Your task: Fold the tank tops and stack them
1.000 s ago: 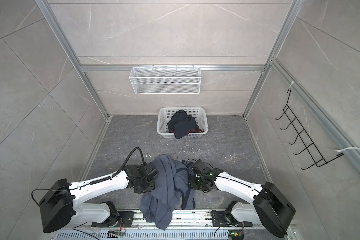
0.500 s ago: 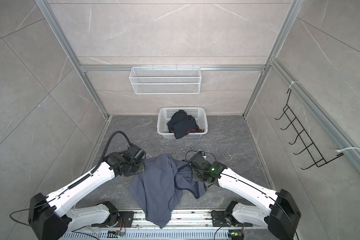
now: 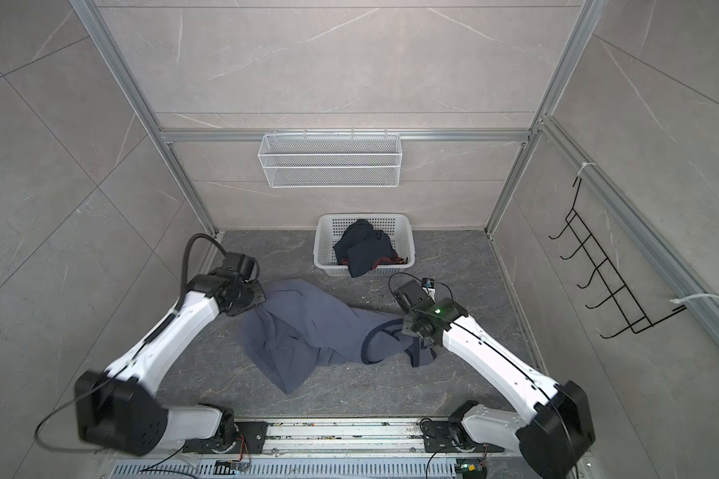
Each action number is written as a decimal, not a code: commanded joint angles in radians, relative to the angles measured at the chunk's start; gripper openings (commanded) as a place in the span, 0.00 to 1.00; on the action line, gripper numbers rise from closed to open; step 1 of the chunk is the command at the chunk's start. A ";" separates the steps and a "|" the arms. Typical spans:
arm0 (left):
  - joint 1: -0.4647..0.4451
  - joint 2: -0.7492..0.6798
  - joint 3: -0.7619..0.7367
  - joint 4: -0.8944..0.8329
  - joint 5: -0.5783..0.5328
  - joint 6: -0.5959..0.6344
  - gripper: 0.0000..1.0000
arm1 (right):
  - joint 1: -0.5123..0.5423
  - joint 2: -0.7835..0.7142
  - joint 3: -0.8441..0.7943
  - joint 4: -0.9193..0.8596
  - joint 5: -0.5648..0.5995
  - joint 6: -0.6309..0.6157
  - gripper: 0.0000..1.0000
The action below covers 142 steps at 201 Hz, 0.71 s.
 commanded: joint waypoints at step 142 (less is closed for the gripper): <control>0.021 -0.119 -0.182 0.114 0.164 -0.016 0.00 | 0.196 0.174 -0.046 0.400 -0.347 0.007 0.57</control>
